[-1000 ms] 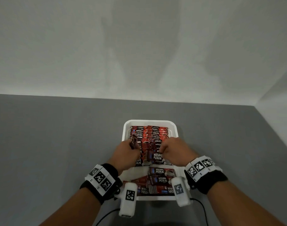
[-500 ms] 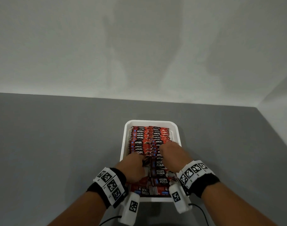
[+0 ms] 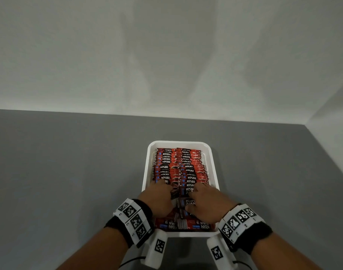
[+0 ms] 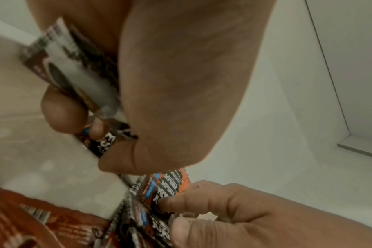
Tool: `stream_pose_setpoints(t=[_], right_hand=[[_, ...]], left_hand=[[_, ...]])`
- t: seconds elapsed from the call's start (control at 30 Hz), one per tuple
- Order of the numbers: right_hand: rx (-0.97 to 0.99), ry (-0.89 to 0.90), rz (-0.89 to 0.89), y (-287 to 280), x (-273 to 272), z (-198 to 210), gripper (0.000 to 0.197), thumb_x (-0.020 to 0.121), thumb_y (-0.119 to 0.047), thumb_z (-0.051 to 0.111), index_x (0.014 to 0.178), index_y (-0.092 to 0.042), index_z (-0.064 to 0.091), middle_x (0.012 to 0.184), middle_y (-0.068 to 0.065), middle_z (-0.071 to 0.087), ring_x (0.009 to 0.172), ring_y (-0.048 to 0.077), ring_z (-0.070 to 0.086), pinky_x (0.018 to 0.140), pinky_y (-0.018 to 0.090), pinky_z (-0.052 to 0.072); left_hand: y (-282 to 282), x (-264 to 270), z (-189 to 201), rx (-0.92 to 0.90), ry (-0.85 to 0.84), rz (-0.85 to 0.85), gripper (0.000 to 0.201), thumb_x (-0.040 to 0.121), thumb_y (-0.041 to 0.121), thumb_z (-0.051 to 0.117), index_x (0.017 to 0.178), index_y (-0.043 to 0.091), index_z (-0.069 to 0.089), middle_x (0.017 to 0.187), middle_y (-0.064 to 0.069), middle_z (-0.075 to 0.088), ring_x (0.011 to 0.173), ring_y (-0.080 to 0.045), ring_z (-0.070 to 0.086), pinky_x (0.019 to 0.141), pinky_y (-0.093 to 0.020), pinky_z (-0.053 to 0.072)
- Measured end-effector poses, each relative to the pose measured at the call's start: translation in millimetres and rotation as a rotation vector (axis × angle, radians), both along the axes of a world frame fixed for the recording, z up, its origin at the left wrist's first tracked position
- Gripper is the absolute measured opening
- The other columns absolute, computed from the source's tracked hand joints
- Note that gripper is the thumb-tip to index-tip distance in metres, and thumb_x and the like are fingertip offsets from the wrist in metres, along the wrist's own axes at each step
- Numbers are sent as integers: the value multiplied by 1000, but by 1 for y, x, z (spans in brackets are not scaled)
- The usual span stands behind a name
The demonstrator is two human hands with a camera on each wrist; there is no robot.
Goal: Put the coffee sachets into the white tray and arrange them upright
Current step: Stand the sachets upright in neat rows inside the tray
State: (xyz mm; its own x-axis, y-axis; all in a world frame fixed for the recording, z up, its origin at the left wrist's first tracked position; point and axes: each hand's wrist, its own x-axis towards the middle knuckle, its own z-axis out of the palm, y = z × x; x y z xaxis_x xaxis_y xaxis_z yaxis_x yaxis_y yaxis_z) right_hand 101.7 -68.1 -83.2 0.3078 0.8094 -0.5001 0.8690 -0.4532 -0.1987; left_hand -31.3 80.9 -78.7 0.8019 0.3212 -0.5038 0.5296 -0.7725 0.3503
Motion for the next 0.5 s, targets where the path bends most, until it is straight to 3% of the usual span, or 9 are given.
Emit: stream_pose_setpoints(t=[0.1,0.17,0.23,0.3,0.37,0.43,0.5], right_hand=[[31,-19,-6,-1,-1,-2,56,97,-58,44,137,-21,55,133,4,46,126,24,45,108,44,41],[47,-14,-13,-1,-1,-2,55,97,-58,44,136,-21,56,132,4,46,125,24,45,108,44,41],[60,7,-21,-2,-1,0,53,98,-57,45,134,-21,58,132,4,46,125,24,45,109,44,40],[80,20,-22,-3,-1,0,52,98,-57,45,133,-21,59,130,3,47,124,23,46,107,44,41],[117,50,-30,-4,0,2,49,98,-56,46,130,-22,61,128,2,48,122,21,47,107,42,42],[204,124,-79,-4,1,6,42,97,-53,52,124,-23,64,122,-3,49,118,16,48,105,36,43],[324,212,-143,0,1,16,35,95,-50,58,117,-24,67,114,-10,52,110,10,52,98,29,45]], left_hand=[[-1,-1,-2,6,5,6,55,77,37,48,128,18,58,130,-10,47,124,-33,45,107,-47,44],[-2,-2,0,24,2,5,46,82,31,53,127,19,58,129,-9,47,123,-32,44,107,-46,44],[-1,-3,3,-5,-30,12,31,84,23,56,114,18,62,123,-7,50,117,-28,48,103,-42,47],[-1,-3,9,-80,-121,60,7,81,15,57,86,19,58,105,-3,58,100,-22,58,88,-34,54],[0,-3,14,-180,-236,142,19,82,8,59,69,21,52,81,4,61,73,-10,59,66,-22,53],[1,-4,22,-330,-333,278,22,86,6,58,69,20,55,71,7,60,63,-6,54,57,-16,46],[0,-3,28,-583,-428,526,18,90,3,50,82,13,62,77,-1,63,66,-13,55,53,-18,45]])
